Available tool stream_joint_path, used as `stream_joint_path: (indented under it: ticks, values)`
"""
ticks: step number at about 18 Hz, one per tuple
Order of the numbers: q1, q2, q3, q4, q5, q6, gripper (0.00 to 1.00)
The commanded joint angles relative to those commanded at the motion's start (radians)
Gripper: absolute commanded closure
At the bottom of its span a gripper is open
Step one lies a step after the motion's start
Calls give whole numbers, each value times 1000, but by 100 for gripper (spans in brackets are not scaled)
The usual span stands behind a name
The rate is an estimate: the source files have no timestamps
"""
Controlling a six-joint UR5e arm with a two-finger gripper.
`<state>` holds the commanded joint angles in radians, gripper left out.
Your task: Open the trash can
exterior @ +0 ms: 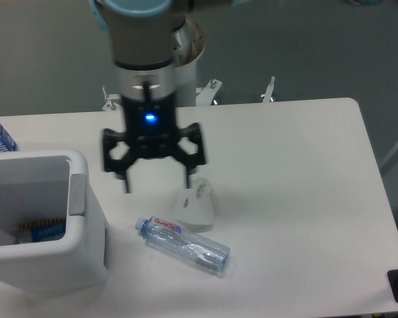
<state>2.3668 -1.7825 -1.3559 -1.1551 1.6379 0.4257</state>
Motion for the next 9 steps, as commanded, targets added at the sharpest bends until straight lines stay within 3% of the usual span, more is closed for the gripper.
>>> stream_joint_path:
  ticks: [6, 9]
  values:
    - [51, 3, -26, -100, 103, 338, 0]
    - [57, 14, -31, -106, 105, 373, 0]
